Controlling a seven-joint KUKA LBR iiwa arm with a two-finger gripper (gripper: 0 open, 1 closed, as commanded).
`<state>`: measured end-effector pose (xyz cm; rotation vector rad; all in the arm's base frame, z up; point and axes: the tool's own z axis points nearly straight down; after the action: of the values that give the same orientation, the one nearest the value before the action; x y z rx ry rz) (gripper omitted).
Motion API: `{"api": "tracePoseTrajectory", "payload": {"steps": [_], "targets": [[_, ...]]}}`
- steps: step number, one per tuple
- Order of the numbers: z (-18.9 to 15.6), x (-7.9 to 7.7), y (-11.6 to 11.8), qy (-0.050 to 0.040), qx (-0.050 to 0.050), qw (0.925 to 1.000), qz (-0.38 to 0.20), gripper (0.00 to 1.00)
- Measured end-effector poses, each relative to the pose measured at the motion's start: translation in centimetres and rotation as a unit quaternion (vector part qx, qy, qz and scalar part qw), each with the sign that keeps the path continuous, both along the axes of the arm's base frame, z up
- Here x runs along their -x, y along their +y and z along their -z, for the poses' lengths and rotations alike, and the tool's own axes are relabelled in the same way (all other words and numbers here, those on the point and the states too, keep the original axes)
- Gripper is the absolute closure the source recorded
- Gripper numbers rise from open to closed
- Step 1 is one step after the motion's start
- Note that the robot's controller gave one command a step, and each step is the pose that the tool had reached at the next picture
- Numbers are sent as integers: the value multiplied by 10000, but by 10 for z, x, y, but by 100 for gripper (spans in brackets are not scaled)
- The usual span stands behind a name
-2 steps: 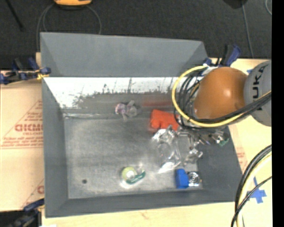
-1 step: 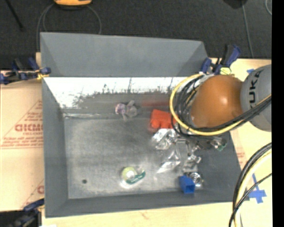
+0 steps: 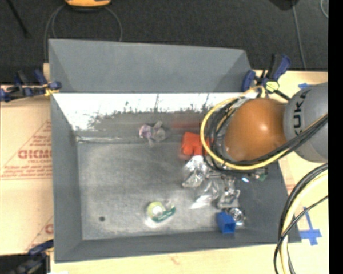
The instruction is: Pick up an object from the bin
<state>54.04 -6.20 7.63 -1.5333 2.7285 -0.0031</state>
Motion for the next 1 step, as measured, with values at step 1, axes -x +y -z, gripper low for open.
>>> {"api": "tracePoseTrajectory", "payload": {"steps": [1], "targets": [[-1, 0, -1, -2, 7, 10000, 8, 100]]}}
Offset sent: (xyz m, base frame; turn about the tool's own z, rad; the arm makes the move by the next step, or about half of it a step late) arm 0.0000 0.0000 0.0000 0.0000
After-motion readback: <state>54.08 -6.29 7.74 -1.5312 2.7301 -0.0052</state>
